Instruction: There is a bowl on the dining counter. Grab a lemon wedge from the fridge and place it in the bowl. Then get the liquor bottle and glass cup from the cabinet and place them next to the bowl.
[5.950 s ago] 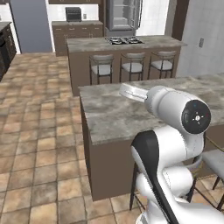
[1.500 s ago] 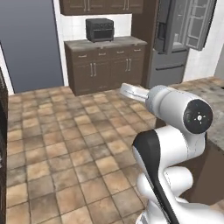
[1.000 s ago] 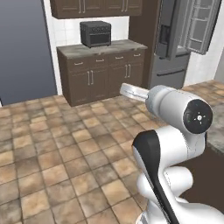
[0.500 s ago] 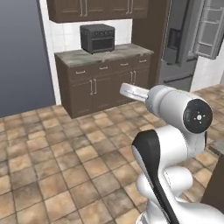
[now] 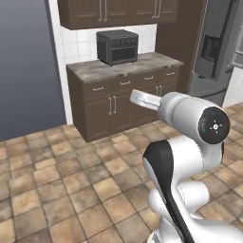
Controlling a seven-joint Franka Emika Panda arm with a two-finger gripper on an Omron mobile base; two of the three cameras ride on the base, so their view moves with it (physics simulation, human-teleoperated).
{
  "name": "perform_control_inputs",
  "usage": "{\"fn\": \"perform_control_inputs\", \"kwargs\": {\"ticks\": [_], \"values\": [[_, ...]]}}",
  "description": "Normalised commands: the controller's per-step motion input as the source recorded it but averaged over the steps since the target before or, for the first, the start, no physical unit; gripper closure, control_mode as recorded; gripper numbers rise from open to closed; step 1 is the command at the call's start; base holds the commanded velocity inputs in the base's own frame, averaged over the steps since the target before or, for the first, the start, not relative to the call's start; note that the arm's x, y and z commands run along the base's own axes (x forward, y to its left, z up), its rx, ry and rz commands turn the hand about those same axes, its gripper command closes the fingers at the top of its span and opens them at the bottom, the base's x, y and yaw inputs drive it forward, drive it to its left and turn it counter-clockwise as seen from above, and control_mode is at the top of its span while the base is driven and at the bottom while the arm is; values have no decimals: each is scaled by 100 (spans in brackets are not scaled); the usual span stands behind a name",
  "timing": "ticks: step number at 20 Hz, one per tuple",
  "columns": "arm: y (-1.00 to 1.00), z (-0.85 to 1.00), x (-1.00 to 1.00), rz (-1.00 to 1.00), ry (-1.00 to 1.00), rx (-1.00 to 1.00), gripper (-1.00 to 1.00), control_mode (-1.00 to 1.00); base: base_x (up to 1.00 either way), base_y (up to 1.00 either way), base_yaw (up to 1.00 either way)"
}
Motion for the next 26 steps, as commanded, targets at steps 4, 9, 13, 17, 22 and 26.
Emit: {"fn": "perform_control_inputs", "kwargs": {"ticks": [4, 9, 13, 17, 22, 26], "values": [[0, 0, 0, 0, 0, 0, -100, 100, 100, 0, 10], [0, 0, 0, 0, 0, 0, -100, 100, 100, 0, 25], [0, 0, 0, 0, 0, 0, -100, 100, 100, 0, 37], [0, 0, 0, 0, 0, 0, -100, 100, 100, 0, 42], [0, 0, 0, 0, 0, 0, -100, 100, 100, -3, 47], [0, 0, 0, 0, 0, 0, -100, 100, 100, -10, 51]]}}
